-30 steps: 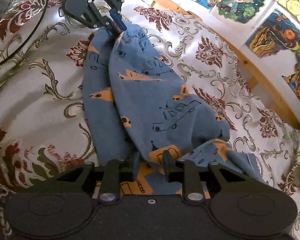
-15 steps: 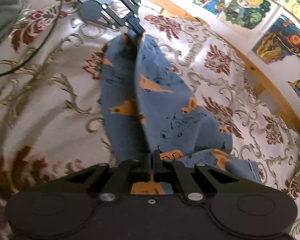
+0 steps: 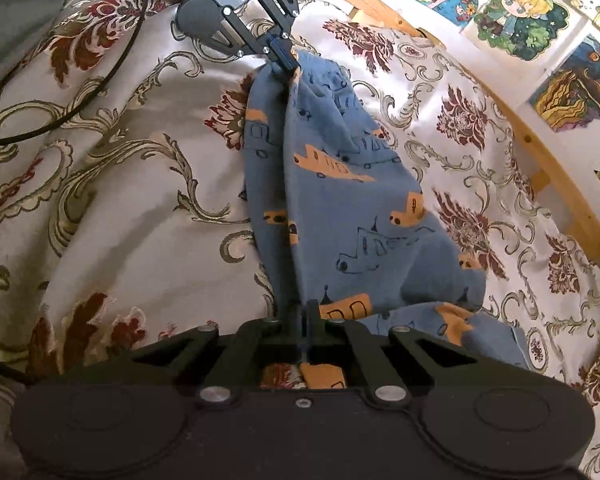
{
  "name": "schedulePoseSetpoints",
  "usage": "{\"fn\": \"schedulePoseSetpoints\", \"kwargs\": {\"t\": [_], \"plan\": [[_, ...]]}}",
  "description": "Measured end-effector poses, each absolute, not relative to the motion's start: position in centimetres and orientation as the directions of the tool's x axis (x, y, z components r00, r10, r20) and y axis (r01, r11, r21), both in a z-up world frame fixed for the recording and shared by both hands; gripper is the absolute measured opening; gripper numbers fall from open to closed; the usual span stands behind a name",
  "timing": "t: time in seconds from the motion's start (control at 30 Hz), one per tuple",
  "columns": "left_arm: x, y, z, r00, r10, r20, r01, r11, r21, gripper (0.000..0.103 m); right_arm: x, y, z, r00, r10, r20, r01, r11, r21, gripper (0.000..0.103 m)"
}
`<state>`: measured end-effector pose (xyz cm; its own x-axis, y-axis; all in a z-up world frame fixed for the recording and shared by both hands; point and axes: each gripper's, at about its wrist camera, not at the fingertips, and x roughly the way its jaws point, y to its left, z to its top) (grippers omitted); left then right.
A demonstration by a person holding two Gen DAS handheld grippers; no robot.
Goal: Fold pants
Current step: 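Lift the waistband with both grippers and fold it over toward the hems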
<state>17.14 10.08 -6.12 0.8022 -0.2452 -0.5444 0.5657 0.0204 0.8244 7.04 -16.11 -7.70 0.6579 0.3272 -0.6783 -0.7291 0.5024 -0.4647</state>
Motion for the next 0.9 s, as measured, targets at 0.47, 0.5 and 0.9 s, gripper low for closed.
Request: {"fn": "schedulePoseSetpoints", "kwargs": {"t": [0.47, 0.5, 0.9], "plan": [[15.0, 10.6, -6.5, 0.74, -0.237, -0.63, 0.646, -0.01, 0.763, 0.0, 6.8, -16.6, -8.3, 0.654, 0.324, -0.683, -0.728, 0.516, -0.453, 0.0], [15.0, 10.7, -6.4, 0.733, -0.236, -0.637, 0.653, -0.013, 0.757, 0.0, 6.7, -16.6, -8.4, 0.654, 0.326, -0.682, -0.727, 0.518, -0.45, 0.0], [14.8, 10.9, -4.4, 0.748, -0.244, -0.617, 0.645, 0.05, 0.763, 0.0, 6.0, -17.8, -6.9, 0.673, 0.347, -0.653, -0.708, 0.557, -0.433, 0.0]]}}
